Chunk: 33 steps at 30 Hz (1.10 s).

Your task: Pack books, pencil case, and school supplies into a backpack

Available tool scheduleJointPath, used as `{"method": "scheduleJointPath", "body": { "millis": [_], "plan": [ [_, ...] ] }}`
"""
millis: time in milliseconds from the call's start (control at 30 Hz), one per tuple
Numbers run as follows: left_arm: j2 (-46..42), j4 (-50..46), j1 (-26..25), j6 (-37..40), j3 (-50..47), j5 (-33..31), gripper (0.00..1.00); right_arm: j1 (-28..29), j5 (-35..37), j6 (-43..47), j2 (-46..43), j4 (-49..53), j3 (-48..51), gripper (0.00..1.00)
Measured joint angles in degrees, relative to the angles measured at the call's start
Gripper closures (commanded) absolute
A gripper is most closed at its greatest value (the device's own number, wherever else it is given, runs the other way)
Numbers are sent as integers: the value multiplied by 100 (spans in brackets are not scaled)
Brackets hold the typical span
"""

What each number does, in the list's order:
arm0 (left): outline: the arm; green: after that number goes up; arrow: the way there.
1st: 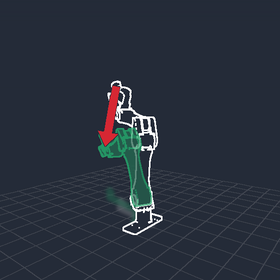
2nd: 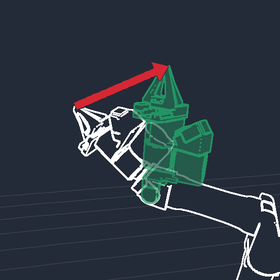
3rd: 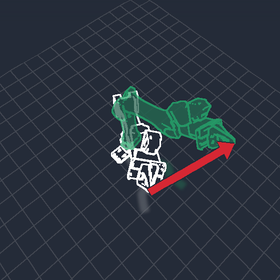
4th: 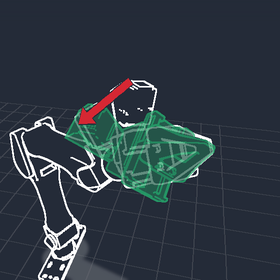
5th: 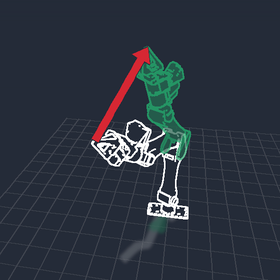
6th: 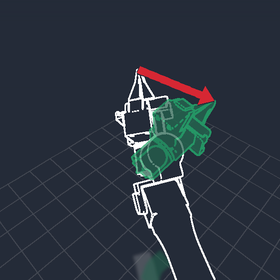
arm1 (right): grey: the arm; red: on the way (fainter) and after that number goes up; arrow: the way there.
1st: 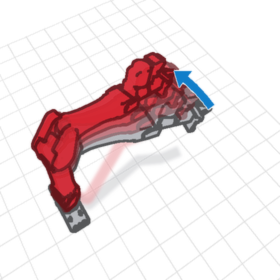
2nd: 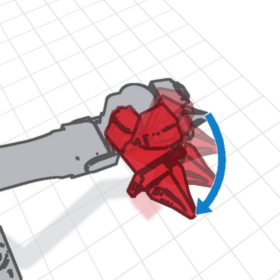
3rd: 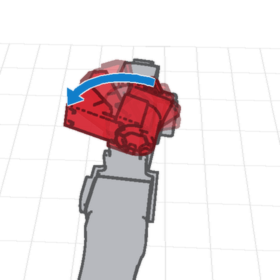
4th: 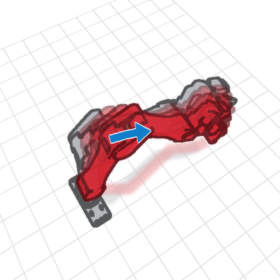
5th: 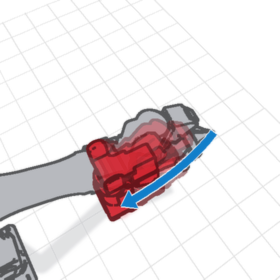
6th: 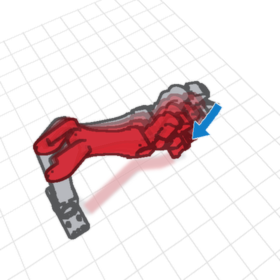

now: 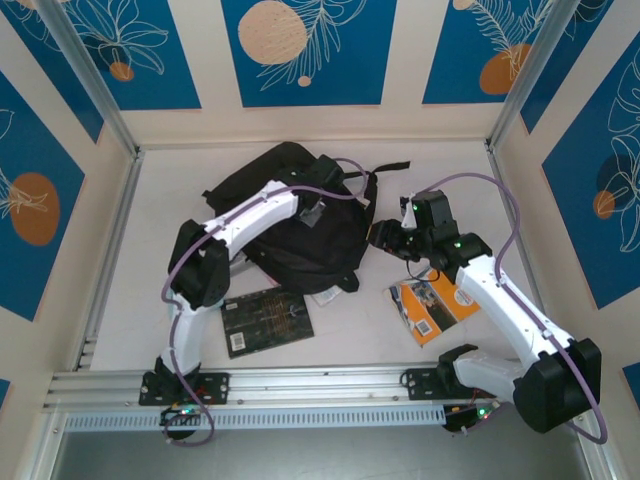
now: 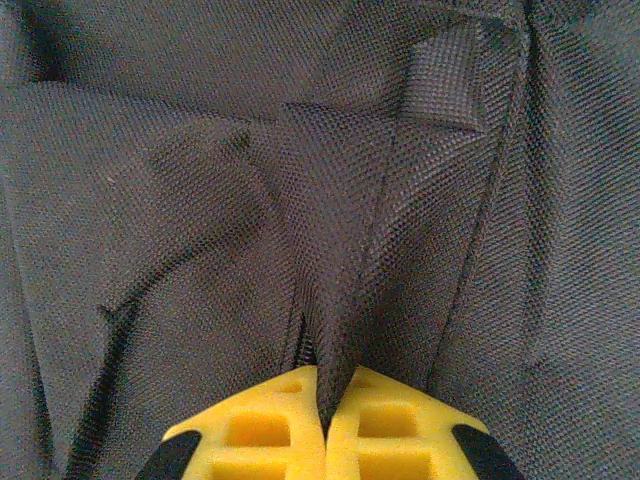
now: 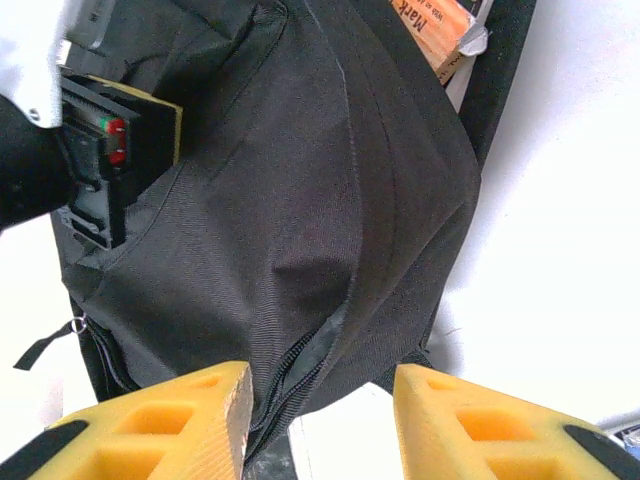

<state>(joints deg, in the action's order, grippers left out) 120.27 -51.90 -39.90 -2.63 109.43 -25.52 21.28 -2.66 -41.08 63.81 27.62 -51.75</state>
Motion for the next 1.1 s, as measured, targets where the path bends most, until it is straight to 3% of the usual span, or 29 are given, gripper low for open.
{"method": "scheduleJointPath", "body": {
  "millis": [267,467,667,833,933,1100],
  "plan": [
    [-1104,76,640,-337,-68,1493,100,116,-190,-26,579,-57,-472,46],
    [-1567,151,872,-522,-68,2135,100,284,98,66,1128,131,-1180,47],
    [-1598,181,1021,-693,-114,2645,100,181,525,31,1130,192,-1102,64],
    [-1641,179,1259,-846,-173,3097,100,-120,407,-39,1134,105,-715,78],
    [-1661,210,1309,-909,-188,3298,100,-192,127,-24,1167,-33,-682,77],
    [-1661,282,1344,-951,-192,3613,100,-197,-616,-111,1340,-363,-708,66]
  ]
}}
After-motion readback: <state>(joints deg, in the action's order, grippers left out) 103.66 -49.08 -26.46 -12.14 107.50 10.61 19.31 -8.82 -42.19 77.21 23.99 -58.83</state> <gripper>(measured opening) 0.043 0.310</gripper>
